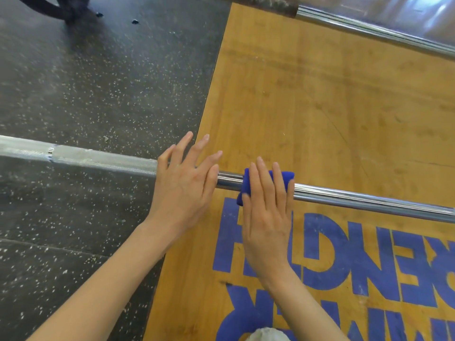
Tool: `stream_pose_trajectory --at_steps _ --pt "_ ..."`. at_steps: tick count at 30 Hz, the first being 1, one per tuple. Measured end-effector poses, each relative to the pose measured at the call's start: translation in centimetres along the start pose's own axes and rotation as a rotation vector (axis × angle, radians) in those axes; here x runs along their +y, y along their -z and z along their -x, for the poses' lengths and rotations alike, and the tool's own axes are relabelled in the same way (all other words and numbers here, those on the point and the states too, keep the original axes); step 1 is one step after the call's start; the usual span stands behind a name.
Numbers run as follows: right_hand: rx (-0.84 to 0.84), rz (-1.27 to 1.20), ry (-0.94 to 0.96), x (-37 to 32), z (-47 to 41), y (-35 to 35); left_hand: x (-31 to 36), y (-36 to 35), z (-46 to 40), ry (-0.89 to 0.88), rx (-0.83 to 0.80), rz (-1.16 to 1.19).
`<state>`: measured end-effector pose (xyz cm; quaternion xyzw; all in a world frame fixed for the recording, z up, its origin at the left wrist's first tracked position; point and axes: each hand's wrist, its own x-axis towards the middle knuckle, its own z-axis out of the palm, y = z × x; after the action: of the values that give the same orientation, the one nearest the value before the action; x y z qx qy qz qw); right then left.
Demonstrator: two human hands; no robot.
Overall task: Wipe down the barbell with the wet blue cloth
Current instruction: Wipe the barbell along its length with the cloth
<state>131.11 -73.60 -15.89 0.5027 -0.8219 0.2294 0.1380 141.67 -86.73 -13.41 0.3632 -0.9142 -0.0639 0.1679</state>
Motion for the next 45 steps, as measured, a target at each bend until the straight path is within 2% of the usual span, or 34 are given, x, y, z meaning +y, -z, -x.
stream_pose_trajectory --at_steps 3,7,11,15,18,22,26,29,31,33,36,38,41,45 --pt "-0.006 0.075 0.082 0.4 -0.3 -0.5 0.0 -0.1 -0.6 0.002 -0.005 -0.008" --pt "-0.012 0.048 0.025 -0.6 -3.0 -1.1 -0.2 -0.1 -1.7 0.004 -0.032 -0.029" --pt "-0.062 0.101 0.201 0.6 -1.2 -1.0 -0.3 -0.4 -2.7 0.011 -0.024 -0.057" --pt "-0.039 0.054 0.111 -1.2 -5.1 -2.0 -0.7 -0.3 -4.1 -0.011 -0.042 -0.083" --pt "-0.039 0.066 0.184 0.8 -5.0 -2.2 -0.8 -0.2 -4.5 -0.014 -0.047 -0.076" --pt "0.021 0.07 0.052 1.3 -5.1 -2.3 -0.5 -0.5 -4.7 0.029 -0.072 -0.062" --pt "0.018 0.017 0.199 0.8 -6.2 -3.2 -0.6 0.1 -5.3 0.047 -0.137 -0.045" --pt "0.039 0.063 0.109 3.3 -5.5 -2.3 -0.6 0.8 -4.3 0.052 -0.136 -0.059" --pt "0.04 0.035 0.052 2.0 -5.8 -2.4 -0.8 0.9 -3.4 0.014 -0.155 -0.071" --pt "0.007 -0.023 0.119 0.2 -6.2 -2.9 -1.2 0.7 -3.1 0.005 -0.169 -0.063" --pt "-0.018 -0.012 0.193 1.7 -6.4 -2.7 -1.4 0.3 -3.2 -0.003 -0.139 -0.051" --pt "0.02 0.005 0.101 3.1 -5.6 -1.9 -1.3 -0.1 -3.1 -0.021 -0.112 -0.044" --pt "0.042 -0.016 0.001 1.1 -5.5 -2.3 -1.4 -0.6 -2.8 -0.043 -0.052 -0.038" --pt "-0.016 -0.003 0.159 0.4 -5.6 -3.0 -1.7 -1.0 -3.0 -0.053 -0.006 -0.017"
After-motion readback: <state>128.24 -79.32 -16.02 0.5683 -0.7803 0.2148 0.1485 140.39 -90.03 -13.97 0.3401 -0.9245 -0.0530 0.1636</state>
